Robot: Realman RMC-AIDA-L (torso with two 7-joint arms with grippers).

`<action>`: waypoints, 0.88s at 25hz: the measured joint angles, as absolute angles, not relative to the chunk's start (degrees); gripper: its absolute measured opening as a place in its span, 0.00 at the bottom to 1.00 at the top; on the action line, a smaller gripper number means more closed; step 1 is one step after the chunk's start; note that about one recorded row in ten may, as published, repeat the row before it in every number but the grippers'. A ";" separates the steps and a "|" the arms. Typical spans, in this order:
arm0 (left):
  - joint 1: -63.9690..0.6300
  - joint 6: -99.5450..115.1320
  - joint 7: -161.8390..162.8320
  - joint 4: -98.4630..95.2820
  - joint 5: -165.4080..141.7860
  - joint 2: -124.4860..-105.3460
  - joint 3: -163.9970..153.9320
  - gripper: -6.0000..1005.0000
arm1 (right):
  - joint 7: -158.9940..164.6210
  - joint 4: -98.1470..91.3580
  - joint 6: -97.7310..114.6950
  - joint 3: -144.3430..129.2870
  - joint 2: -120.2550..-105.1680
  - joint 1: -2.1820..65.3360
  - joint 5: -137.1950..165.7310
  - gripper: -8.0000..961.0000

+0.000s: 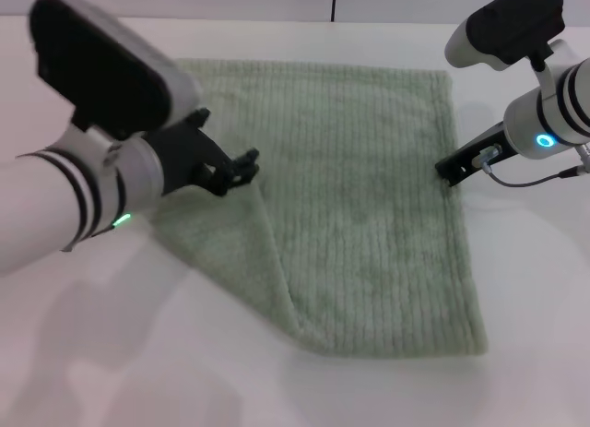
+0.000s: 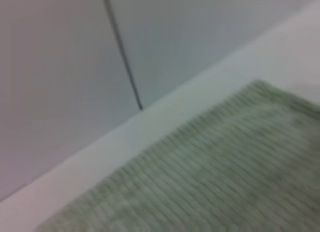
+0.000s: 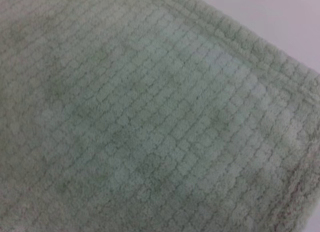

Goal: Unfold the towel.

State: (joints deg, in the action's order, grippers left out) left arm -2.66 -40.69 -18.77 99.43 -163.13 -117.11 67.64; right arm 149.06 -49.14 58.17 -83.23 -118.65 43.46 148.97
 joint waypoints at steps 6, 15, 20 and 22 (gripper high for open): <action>-6.48 -48.57 -21.44 99.78 -161.79 -118.03 68.36 0.75 | 149.06 -49.49 58.24 -82.90 -118.65 43.11 148.97 0.01; -14.79 -50.77 -17.20 91.70 -159.93 -118.43 67.06 0.75 | 149.06 -49.66 58.19 -82.92 -118.65 43.07 148.98 0.01; -16.16 -51.08 -17.00 90.47 -160.00 -118.51 66.94 0.75 | 149.06 -49.66 58.18 -82.85 -118.65 43.11 148.98 0.01; -16.74 -51.39 -16.93 89.82 -160.18 -118.50 67.03 0.75 | 149.06 -49.66 58.18 -82.80 -118.65 43.13 148.98 0.01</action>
